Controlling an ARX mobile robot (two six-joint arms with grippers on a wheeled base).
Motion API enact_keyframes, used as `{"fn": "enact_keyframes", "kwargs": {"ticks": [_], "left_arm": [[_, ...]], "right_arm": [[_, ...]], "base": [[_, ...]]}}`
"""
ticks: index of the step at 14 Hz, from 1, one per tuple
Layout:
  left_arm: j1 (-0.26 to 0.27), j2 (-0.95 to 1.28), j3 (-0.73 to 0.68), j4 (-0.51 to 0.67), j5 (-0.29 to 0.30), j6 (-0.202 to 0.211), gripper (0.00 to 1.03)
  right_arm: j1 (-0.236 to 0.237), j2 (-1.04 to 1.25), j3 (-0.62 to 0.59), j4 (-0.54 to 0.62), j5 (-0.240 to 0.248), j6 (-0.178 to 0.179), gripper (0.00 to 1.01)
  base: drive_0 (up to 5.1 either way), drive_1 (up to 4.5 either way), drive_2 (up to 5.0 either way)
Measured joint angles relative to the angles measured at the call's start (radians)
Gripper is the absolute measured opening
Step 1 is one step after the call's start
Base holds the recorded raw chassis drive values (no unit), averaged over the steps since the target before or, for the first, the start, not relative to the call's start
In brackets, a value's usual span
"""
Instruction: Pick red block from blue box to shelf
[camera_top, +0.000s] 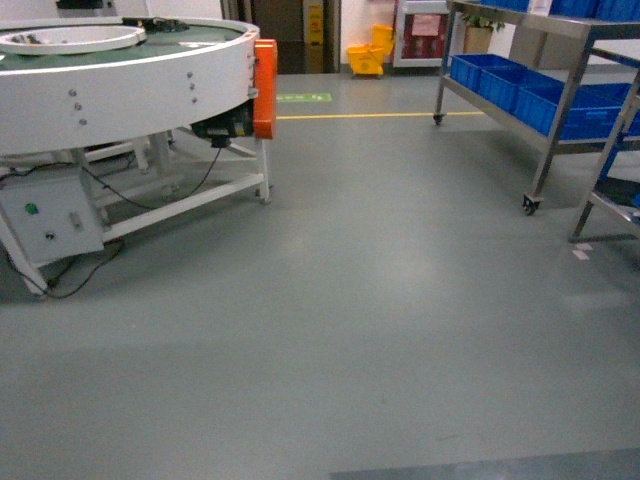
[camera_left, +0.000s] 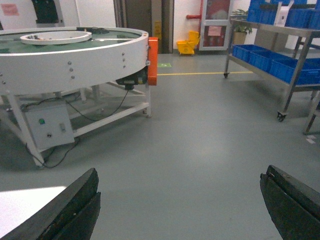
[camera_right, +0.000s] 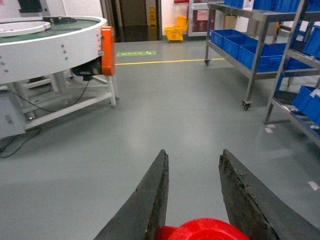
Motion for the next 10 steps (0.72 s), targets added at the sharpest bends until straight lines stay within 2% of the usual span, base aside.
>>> {"fn": "enact_keyframes", "kwargs": {"ticks": [10], "left_arm": [[0.000, 0.000, 0.000, -0.001, 0.001, 0.000, 0.98]], "right_arm": [[0.000, -0.002, 0.000, -0.002, 0.000, 0.000, 0.26]], "base": [[-1.5, 2.60, -5.6]]}}
